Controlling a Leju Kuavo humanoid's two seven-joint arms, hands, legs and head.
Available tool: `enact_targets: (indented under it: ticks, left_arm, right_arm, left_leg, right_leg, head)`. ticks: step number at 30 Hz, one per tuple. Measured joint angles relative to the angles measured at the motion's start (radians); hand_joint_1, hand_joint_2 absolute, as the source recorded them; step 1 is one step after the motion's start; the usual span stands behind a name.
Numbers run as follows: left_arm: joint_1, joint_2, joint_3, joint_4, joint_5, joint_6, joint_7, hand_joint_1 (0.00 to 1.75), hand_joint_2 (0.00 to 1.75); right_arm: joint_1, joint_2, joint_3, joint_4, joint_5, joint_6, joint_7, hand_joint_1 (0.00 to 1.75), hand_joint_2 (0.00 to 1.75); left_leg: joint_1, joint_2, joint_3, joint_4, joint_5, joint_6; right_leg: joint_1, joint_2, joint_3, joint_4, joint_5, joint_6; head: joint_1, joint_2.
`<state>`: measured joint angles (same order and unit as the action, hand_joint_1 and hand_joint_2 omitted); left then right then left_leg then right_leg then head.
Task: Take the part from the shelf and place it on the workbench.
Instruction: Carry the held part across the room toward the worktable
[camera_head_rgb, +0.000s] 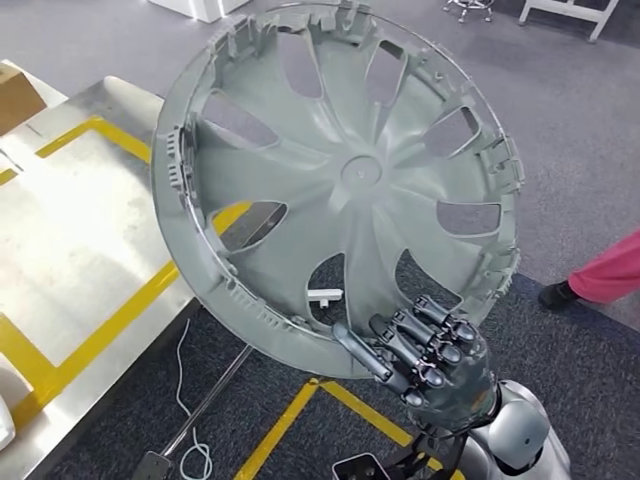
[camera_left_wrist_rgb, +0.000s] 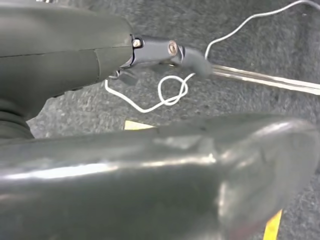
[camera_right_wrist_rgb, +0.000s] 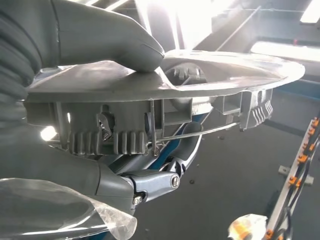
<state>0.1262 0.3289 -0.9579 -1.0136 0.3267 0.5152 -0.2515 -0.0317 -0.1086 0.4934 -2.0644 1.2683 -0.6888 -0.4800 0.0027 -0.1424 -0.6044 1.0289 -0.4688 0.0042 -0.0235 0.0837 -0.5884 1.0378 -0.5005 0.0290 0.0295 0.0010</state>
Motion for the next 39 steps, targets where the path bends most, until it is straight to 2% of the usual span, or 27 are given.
enact_targets:
  ticks: [1, 2, 4, 6, 7, 8, 9, 11, 13, 15, 16, 17, 19, 20, 21, 22, 23, 25, 26, 27, 29, 31, 33, 35, 37, 38, 39]
  left_arm:
    - [0.002, 0.0, 0.0, 0.0, 0.0, 0.0, 0.0, 0.0, 0.0]
    - [0.002, 0.001, 0.0, 0.0, 0.0, 0.0, 0.0, 0.0, 0.0]
    - [0.0, 0.001, 0.0, 0.0, 0.001, 0.0, 0.0, 0.0, 0.0]
    - [-0.003, -0.001, -0.001, 0.0, 0.001, 0.0, 0.0, 0.0, 0.0]
    - [-0.002, -0.001, -0.001, 0.0, 0.002, 0.0, 0.0, 0.0, 0.0]
    - [0.0, -0.001, -0.001, 0.0, 0.002, 0.0, 0.0, 0.0, 0.0]
    - [0.001, -0.001, -0.001, 0.0, 0.002, 0.0, 0.0, 0.0, 0.0]
    - [0.001, 0.0, -0.001, 0.0, 0.002, 0.0, 0.001, 0.0, 0.0]
    - [-0.001, 0.001, 0.0, 0.0, 0.003, 0.0, 0.001, 0.0, 0.0]
    - [0.0, 0.002, 0.0, 0.0, 0.003, 0.0, 0.001, 0.0, 0.0]
    - [0.003, 0.002, 0.0, 0.0, 0.003, 0.0, 0.002, 0.0, 0.0]
    - [0.004, 0.002, 0.0, 0.0, 0.002, 0.0, 0.002, 0.0, 0.0]
    - [0.0, 0.001, 0.0, 0.0, 0.002, 0.0, 0.003, 0.0, 0.0]
    - [-0.003, 0.0, 0.0, 0.0, 0.001, -0.001, 0.003, 0.0, 0.0]
    - [-0.005, 0.0, 0.0, 0.0, 0.0, -0.002, 0.003, 0.0, 0.0]
    - [-0.005, -0.001, 0.0, 0.0, 0.0, -0.003, 0.003, 0.0, 0.0]
    - [-0.005, -0.002, 0.0, 0.0, 0.0, -0.004, 0.003, 0.0, 0.0]
    - [-0.005, -0.002, -0.001, 0.001, 0.0, -0.005, 0.003, 0.0, 0.0]
    - [-0.005, -0.002, -0.001, 0.001, 0.0, -0.005, 0.003, 0.0, 0.0]
    - [-0.006, -0.002, -0.001, 0.001, 0.0, -0.005, 0.003, 0.0, 0.0]
    - [-0.005, -0.001, -0.001, 0.001, 0.0, -0.005, 0.003, 0.0, 0.0]
    - [-0.002, -0.001, -0.002, 0.001, -0.001, -0.004, 0.003, 0.0, 0.0]
    - [-0.001, 0.0, -0.002, 0.001, 0.0, -0.004, 0.003, 0.0, 0.0]
    - [-0.004, 0.001, -0.001, 0.002, 0.0, -0.003, 0.003, 0.0, 0.0]
    - [-0.005, 0.0, -0.001, 0.002, 0.0, -0.003, 0.003, 0.0, 0.0]
    - [-0.003, 0.0, -0.002, 0.002, 0.0, -0.003, 0.003, 0.0, 0.0]
    - [-0.002, 0.0, -0.002, 0.002, 0.0, -0.003, 0.004, 0.0, 0.0]
  right_arm:
    - [0.0, 0.001, 0.0, 0.0, 0.0, 0.0, 0.0, 1.75, 1.75]
    - [0.0, 0.002, 0.0, 0.0, 0.0, 0.0, 0.0, 1.75, 1.75]
    - [0.001, 0.003, -0.002, -0.001, 0.0, 0.0, 0.0, 1.75, 1.75]
    - [0.001, 0.004, -0.003, -0.002, 0.0, 0.0, 0.0, 1.75, 1.75]
    - [0.001, 0.004, -0.003, -0.002, 0.001, 0.0, 0.0, 1.75, 1.75]
    - [0.001, 0.004, -0.003, -0.002, 0.001, 0.0, 0.0, 1.75, 1.75]
    - [0.002, 0.004, -0.003, -0.002, 0.001, 0.0, -0.001, 1.75, 1.75]
    - [0.001, 0.004, -0.003, -0.002, 0.001, 0.0, -0.001, 1.75, 1.75]
    - [0.001, 0.005, -0.004, -0.002, 0.001, 0.0, 0.0, 1.75, 1.75]
    - [0.0, 0.005, -0.005, -0.002, 0.001, 0.0, 0.0, 1.75, 1.75]
    - [-0.001, 0.006, -0.005, -0.002, 0.002, 0.0, 0.0, 1.75, 1.75]
    - [-0.001, 0.006, -0.005, -0.002, 0.002, 0.0, 0.0, 1.75, 1.75]
    - [-0.001, 0.006, -0.006, -0.003, 0.003, 0.0, 0.0, 1.75, 1.75]
    - [0.0, 0.006, -0.006, -0.004, 0.003, 0.0, 0.0, 1.75, 1.75]
    - [0.0, 0.006, -0.007, -0.004, 0.003, 0.0, 0.0, 1.75, 1.75]
    - [0.001, 0.006, -0.007, -0.004, 0.004, 0.0, 0.0, 1.75, 1.75]
    - [0.001, 0.006, -0.007, -0.004, 0.004, 0.0, 0.0, 1.75, 1.75]
    - [0.001, 0.006, -0.007, -0.004, 0.003, 0.0, 0.0, 1.75, 1.75]
    - [0.001, 0.006, -0.007, -0.004, 0.003, 0.0, -0.001, 1.75, 1.75]
    - [0.001, 0.006, -0.007, -0.004, 0.003, 0.0, -0.001, 1.75, 1.75]
    - [0.001, 0.006, -0.007, -0.004, 0.003, 0.0, -0.001, 1.75, 1.75]
    - [0.0, 0.006, -0.006, -0.004, 0.003, 0.0, -0.002, 1.75, 1.75]
    - [0.0, 0.007, -0.006, -0.004, 0.002, 0.0, -0.001, 1.75, 1.75]
    - [0.0, 0.007, -0.007, -0.004, 0.002, 0.0, 0.001, 1.75, 1.75]
    - [0.0, 0.007, -0.007, -0.004, 0.003, 0.0, 0.002, 1.75, 1.75]
    - [0.0, 0.007, -0.007, -0.004, 0.003, 0.0, 0.002, 1.75, 1.75]
    - [0.0, 0.007, -0.006, -0.004, 0.004, 0.0, 0.003, 1.75, 1.75]
  left_leg:
    - [-0.001, 0.014, -0.003, 0.005, -0.004, -0.005]
    - [-0.003, 0.04, -0.011, 0.023, -0.015, -0.011]
    - [-0.005, 0.107, -0.056, 0.115, -0.064, -0.021]
    - [0.0, 0.128, -0.115, 0.232, -0.107, -0.028]
    - [0.002, 0.131, -0.129, 0.259, -0.107, -0.029]
    - [0.003, 0.132, -0.125, 0.247, -0.088, -0.029]
    - [0.002, 0.138, -0.103, 0.202, -0.054, -0.026]
    - [-0.007, 0.177, -0.04, 0.076, 0.004, -0.014]
    - [-0.019, 0.212, -0.009, 0.01, 0.015, -0.002]
    - [-0.023, 0.202, -0.008, 0.0, 0.011, 0.007]
    - [-0.021, 0.189, -0.006, -0.006, 0.012, 0.011]
    - [-0.018, 0.178, -0.002, -0.011, 0.014, 0.017]
    - [-0.01, 0.154, 0.003, -0.018, 0.017, 0.024]
    - [-0.008, 0.141, 0.003, -0.018, 0.016, 0.027]
    - [-0.008, 0.127, 0.004, -0.017, 0.016, 0.028]
    - [-0.008, 0.113, 0.005, -0.017, 0.015, 0.028]
    - [-0.008, 0.099, 0.007, -0.017, 0.013, 0.028]
    - [-0.006, 0.07, 0.014, -0.015, 0.009, 0.025]
    - [-0.007, 0.056, 0.015, -0.013, 0.006, 0.021]
    - [-0.006, 0.042, 0.014, -0.009, 0.004, 0.017]
    - [-0.003, 0.02, 0.005, -0.006, 0.005, 0.005]
    - [0.001, 0.006, 0.0, -0.006, 0.006, -0.006]
    - [-0.002, 0.047, -0.018, 0.032, -0.018, -0.017]
    - [-0.002, 0.11, -0.073, 0.144, -0.073, -0.027]
    - [0.002, 0.131, -0.13, 0.255, -0.107, -0.033]
    - [0.004, 0.134, -0.138, 0.268, -0.099, -0.033]
    - [0.004, 0.136, -0.126, 0.241, -0.072, -0.031]
  right_leg:
    - [-0.001, -0.013, 0.003, -0.003, 0.0, -0.005]
    - [-0.002, -0.029, 0.008, -0.007, 0.0, -0.011]
    - [-0.001, -0.061, 0.016, -0.012, -0.004, -0.021]
    - [0.002, -0.093, 0.021, -0.012, -0.01, -0.025]
    - [0.003, -0.108, 0.024, -0.012, -0.013, -0.026]
    - [0.004, -0.123, 0.028, -0.012, -0.017, -0.025]
    - [0.005, -0.136, 0.033, -0.012, -0.02, -0.025]
    - [0.008, -0.161, 0.044, -0.012, -0.029, -0.021]
    - [0.013, -0.182, 0.05, -0.014, -0.036, -0.013]
    - [0.016, -0.205, 0.055, -0.018, -0.041, -0.002]
    - [0.015, -0.202, 0.056, -0.016, -0.045, 0.004]
    - [0.014, -0.183, 0.051, -0.002, -0.056, 0.009]
    - [0.011, -0.123, 0.004, 0.088, -0.101, 0.014]
    - [0.011, -0.101, -0.035, 0.158, -0.129, 0.015]
    - [0.011, -0.091, -0.074, 0.222, -0.147, 0.016]
    - [0.012, -0.088, -0.101, 0.26, -0.149, 0.016]
    - [0.012, -0.086, -0.112, 0.262, -0.131, 0.016]
    - [0.01, -0.068, -0.077, 0.155, -0.049, 0.013]
    - [0.006, -0.041, -0.048, 0.089, -0.017, 0.012]
    - [0.003, -0.017, -0.022, 0.034, 0.002, 0.01]
    - [0.001, 0.01, -0.001, -0.003, 0.002, 0.004]
    - [0.002, -0.013, 0.004, -0.01, 0.002, -0.006]
    - [-0.001, -0.041, 0.013, -0.016, 0.001, -0.017]
    - [0.0, -0.072, 0.02, -0.018, -0.004, -0.026]
    - [0.003, -0.103, 0.025, -0.018, -0.01, -0.029]
    - [0.004, -0.117, 0.028, -0.018, -0.013, -0.029]
    - [0.005, -0.131, 0.033, -0.018, -0.017, -0.028]
  head:
    - [-0.002, 0.0]
    - [-0.006, 0.0]
    - [-0.012, 0.0]
    - [-0.013, 0.0]
    - [-0.014, 0.0]
    - [-0.014, 0.0]
    - [-0.014, 0.0]
    - [-0.014, 0.0]
    - [-0.013, 0.0]
    - [-0.012, 0.0]
    - [-0.011, 0.0]
    - [-0.01, 0.0]
    - [-0.006, 0.0]
    - [-0.004, 0.0]
    - [-0.003, 0.0]
    - [-0.003, 0.0]
    - [-0.003, -0.001]
    - [-0.003, -0.001]
    - [-0.003, -0.001]
    - [-0.004, 0.0]
    - [-0.005, 0.0]
    - [-0.005, 0.0]
    - [-0.011, 0.0]
    - [-0.017, -0.001]
    - [-0.017, -0.001]
    - [-0.018, -0.001]
    - [-0.018, -0.001]
